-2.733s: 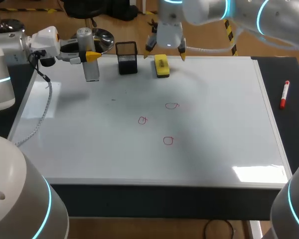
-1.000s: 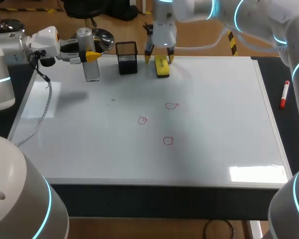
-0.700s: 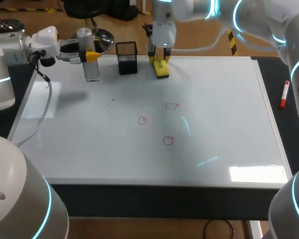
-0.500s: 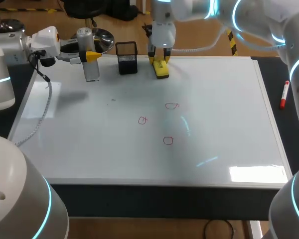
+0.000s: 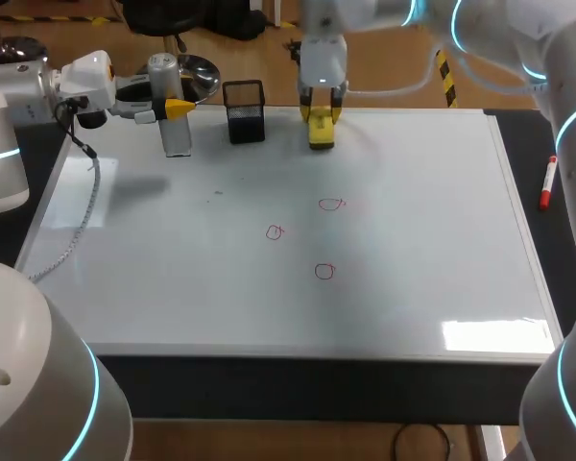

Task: Pick up the inspection probe, press it on each red-marked spot on the whiteboard one by one, put down the probe, pick up the eraser, and wipe off all the red marks.

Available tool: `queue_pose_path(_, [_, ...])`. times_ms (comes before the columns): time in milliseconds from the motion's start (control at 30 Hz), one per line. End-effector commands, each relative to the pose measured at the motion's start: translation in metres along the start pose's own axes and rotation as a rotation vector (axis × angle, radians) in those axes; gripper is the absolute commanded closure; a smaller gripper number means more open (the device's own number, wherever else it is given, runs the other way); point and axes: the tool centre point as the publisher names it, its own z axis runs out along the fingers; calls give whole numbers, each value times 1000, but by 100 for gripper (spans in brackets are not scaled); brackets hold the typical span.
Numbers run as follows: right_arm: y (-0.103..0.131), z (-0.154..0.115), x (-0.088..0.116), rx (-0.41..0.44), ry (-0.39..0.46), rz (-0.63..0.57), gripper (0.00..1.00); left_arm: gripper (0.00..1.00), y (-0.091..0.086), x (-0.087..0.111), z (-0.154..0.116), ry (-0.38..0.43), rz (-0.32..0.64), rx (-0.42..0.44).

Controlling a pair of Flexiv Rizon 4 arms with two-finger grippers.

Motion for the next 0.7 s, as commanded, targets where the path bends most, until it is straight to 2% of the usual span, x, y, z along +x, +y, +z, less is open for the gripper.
queue_pose_path(33, [8,-13,18,12,-2,38,100,100,-1,1,0,-3,2,0])
queue_pose_path(400, [31,-31,74,47,-13,213,100,100,-1,1,0,-3,2,0])
queue_pose_path(700, [59,-36,126,82,-65,368,100,100,-1,1,0,-3,2,0])
